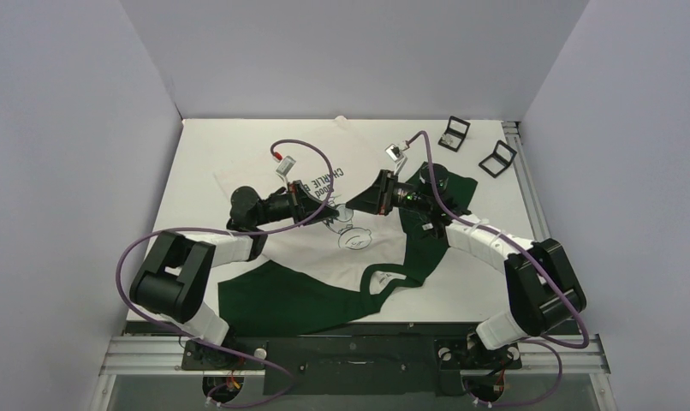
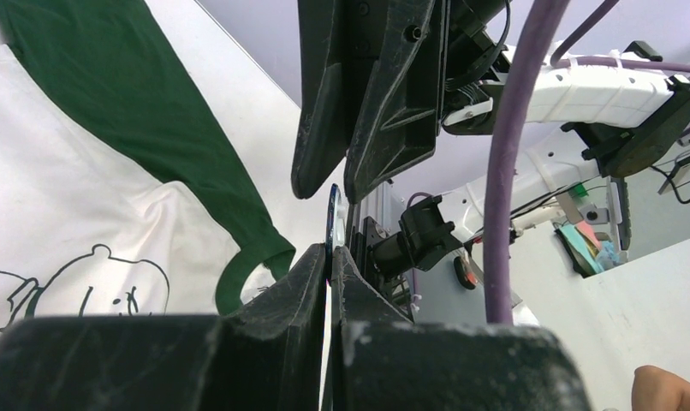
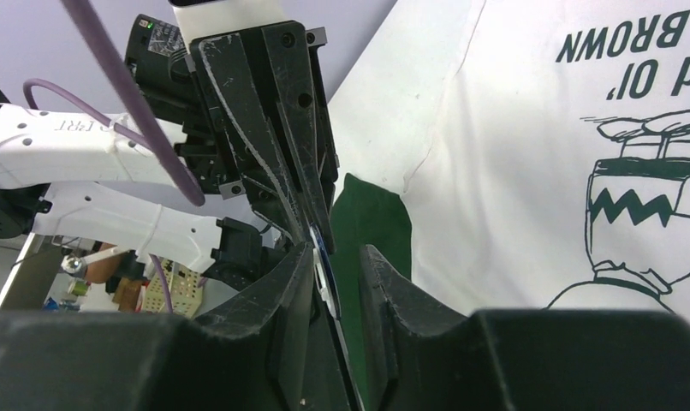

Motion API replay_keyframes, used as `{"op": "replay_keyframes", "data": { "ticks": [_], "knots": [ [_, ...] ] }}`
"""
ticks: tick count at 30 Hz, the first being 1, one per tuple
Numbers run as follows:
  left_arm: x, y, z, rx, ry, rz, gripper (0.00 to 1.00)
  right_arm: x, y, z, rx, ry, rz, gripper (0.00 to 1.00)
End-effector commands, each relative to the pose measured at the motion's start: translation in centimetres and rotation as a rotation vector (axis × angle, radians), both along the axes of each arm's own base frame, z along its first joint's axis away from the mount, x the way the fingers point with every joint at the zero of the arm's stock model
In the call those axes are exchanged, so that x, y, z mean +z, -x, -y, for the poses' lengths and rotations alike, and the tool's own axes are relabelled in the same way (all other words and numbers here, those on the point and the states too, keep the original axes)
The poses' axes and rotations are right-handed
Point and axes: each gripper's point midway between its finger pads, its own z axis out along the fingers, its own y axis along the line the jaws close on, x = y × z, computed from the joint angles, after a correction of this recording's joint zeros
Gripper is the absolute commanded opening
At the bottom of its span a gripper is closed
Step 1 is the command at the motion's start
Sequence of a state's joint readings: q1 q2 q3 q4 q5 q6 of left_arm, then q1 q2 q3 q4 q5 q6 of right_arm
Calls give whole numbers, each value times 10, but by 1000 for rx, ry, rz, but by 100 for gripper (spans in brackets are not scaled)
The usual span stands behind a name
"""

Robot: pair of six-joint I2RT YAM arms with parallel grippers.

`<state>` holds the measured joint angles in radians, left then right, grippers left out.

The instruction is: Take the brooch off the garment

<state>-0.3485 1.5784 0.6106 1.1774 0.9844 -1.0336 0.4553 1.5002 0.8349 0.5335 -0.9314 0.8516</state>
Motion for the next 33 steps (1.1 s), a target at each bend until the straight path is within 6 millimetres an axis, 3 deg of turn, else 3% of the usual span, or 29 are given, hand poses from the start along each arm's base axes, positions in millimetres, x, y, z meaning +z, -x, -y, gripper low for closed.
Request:
{"op": "replay_keyframes", "data": {
  "ticks": [1,14,28,29,33],
  "knots": [
    [12,2,-4,-19,52,38,0,33,6,5,17,-74,112,22],
    [12,1,-6,-13,59,30,0,23,13,3,47,-46,96,20],
    [10,0,-6,-11,50,30,0,24,18,-2,71,-51,104,0],
    [10,0,-6,-12,49,32,2,24,18,-2,71,-50,105,0],
    [4,-3,-6,-5,28,13,37,23,12,1,51,-26,111,0]
  ]
}}
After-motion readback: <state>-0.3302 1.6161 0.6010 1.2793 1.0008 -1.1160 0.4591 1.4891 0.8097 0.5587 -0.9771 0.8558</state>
